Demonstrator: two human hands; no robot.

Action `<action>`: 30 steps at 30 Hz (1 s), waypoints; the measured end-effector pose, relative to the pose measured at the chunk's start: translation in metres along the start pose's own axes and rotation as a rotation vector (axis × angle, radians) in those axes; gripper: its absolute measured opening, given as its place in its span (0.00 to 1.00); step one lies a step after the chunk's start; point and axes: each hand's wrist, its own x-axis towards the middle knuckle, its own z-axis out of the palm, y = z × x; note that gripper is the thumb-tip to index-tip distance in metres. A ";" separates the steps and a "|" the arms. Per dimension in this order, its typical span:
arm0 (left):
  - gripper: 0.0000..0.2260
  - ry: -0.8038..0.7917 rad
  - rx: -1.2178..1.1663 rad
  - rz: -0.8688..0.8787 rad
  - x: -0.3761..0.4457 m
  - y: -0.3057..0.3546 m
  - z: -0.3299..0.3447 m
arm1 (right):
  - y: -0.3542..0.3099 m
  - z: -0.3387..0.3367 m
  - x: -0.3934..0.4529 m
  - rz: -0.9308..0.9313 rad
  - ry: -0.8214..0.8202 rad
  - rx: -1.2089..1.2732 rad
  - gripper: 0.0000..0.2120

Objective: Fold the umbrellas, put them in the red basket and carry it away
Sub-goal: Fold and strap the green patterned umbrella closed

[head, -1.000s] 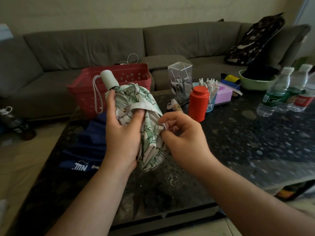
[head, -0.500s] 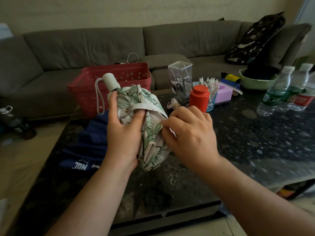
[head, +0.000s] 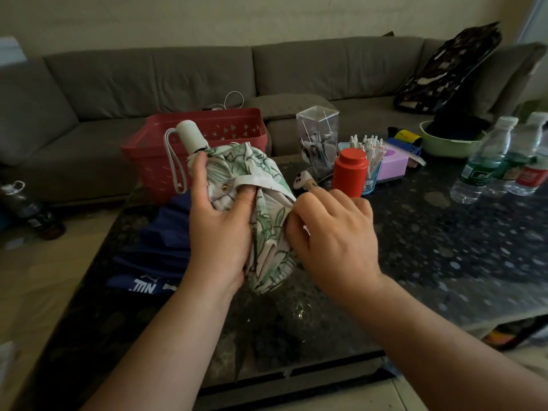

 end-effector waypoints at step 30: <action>0.34 0.042 0.053 0.159 -0.002 -0.006 -0.001 | -0.008 -0.006 0.002 0.607 -0.305 0.901 0.12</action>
